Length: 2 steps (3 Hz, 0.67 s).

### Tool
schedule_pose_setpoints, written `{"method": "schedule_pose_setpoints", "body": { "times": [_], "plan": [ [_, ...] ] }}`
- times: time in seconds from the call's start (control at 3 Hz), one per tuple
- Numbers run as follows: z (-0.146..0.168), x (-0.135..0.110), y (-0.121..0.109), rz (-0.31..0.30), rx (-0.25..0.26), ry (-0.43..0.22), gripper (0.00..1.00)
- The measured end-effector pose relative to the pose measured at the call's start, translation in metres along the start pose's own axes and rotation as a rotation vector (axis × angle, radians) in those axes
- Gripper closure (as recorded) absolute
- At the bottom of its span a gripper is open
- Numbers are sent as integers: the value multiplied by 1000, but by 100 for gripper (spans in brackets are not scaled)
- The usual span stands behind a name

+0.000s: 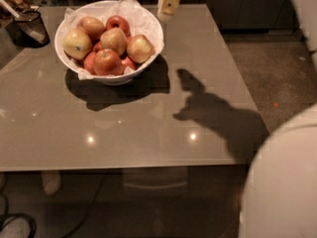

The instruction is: Pick apple from white bowl

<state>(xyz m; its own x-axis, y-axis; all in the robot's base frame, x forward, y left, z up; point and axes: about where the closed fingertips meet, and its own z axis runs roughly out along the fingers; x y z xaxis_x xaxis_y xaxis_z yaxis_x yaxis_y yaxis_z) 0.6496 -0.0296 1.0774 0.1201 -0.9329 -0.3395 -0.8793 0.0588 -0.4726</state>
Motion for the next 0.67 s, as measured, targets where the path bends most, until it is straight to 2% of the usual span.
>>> {"method": "schedule_pose_setpoints", "body": {
  "times": [0.67],
  "plan": [
    [42, -19, -13, -26, -52, -32, 19]
  ]
}}
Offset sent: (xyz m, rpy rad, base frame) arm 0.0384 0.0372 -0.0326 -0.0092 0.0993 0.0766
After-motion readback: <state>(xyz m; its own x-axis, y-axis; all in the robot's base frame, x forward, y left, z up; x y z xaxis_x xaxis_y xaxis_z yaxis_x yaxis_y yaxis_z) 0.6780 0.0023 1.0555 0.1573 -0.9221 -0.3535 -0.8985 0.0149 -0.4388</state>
